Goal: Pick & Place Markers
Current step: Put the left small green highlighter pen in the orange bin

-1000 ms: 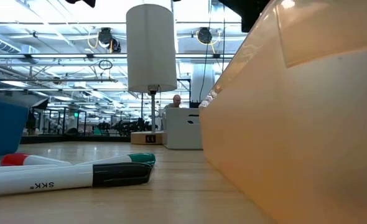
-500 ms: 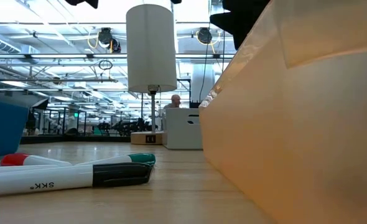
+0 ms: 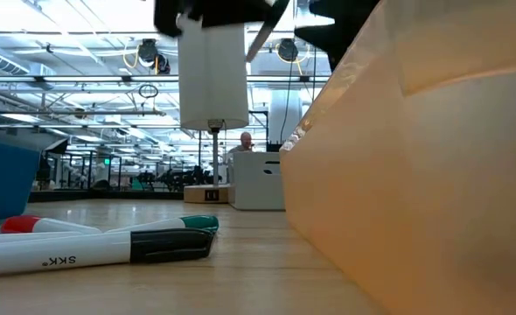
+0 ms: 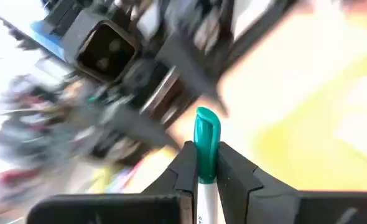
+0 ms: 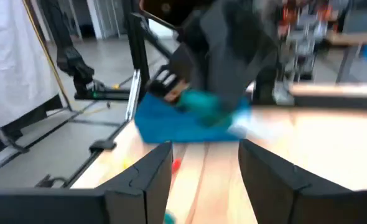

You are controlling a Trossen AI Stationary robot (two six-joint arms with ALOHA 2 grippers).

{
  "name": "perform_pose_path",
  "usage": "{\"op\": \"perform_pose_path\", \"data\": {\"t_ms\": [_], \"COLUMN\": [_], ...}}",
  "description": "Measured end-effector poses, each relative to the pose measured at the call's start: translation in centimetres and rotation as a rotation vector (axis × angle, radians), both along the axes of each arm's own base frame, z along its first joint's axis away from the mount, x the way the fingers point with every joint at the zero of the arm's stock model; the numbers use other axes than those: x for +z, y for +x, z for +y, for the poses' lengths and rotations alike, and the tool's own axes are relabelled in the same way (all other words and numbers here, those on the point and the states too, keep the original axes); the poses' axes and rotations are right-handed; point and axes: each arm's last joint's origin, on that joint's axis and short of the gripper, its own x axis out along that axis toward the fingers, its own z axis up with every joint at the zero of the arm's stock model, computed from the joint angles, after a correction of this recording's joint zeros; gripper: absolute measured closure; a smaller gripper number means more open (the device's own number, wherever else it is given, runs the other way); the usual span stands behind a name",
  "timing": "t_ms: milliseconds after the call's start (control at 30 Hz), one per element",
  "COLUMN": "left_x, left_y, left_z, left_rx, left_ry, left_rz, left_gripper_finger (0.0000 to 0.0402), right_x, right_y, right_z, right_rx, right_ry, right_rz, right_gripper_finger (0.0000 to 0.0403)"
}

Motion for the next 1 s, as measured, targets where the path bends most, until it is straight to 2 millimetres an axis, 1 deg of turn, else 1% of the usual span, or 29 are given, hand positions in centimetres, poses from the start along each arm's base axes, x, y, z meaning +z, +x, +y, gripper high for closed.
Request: {"op": "perform_pose_path", "data": {"t_ms": [67, 133, 200, 300, 400, 500, 633, 700, 800, 867, 933, 1000], "left_x": [-0.3, -0.7, -0.9, -0.9, -1.2, -1.8, -2.9, -3.3, -3.3, -3.1, -2.9, -2.3], "left_y": [-0.4, -0.9, -1.2, -1.4, -1.1, -0.8, -0.2, 0.2, 0.8, 1.1, 1.2, 1.4], "left_z": [-0.4, -0.5, -0.6, -0.7, -0.3, 0.2, 1.0, 1.2, 1.1, 0.7, 0.4, 0.0], "left_rx": [0.136, 0.264, 0.334, 0.319, 0.285, 0.261, 0.209, 0.160, 0.144, 0.132, 0.120, 0.137], "left_ry": [0.159, 0.306, 0.434, 0.577, 0.750, 0.988, 1.295, 1.341, 1.381, 1.412, 1.439, 1.436], "left_rz": [0.055, 0.119, 0.159, 0.197, 0.251, 0.350, 0.504, 0.532, 0.542, 0.535, 0.526, 0.486], "left_gripper_finger": [0.0366, 0.0361, 0.0358, 0.0365, 0.0366, 0.0366, 0.0366, 0.0365, 0.0365, 0.0366, 0.0366, 0.0366], "right_x": [-0.2, 0.1, 0.6, 0.8, 1.0, 1.0, 1.2, 1.5, 1.6, 1.7, 1.9, 1.7], "right_y": [-0.1, -0.1, -0.2, -0.1, 0.0, -0.1, -0.4, -0.2, 0.5, 1.1, 2.2, 2.9], "right_z": [-0.3, -0.8, -1.4, -2.8, -4.8, -6.9, -9.0, -9.7, -10.3, -10.7, -11.0, -11.3], "right_rx": [-0.013, -0.036, -0.060, -0.066, -0.055, -0.062, -0.073, -0.072, -0.081, -0.062, -0.033, -0.004], "right_ry": [0.047, 0.105, 0.167, 0.268, 0.388, 0.479, 0.538, 0.538, 0.513, 0.508, 0.490, 0.486], "right_rz": [0.044, 0.044, 0.042, 0.042, 0.057, 0.079, 0.084, 0.074, 0.070, 0.093, 0.100, 0.123], "right_gripper_finger": [0.0232, 0.0232, 0.0232, 0.0232, 0.0232, 0.0232, 0.0232, 0.0232, 0.0232, 0.0232, 0.0232, 0.0232]}}
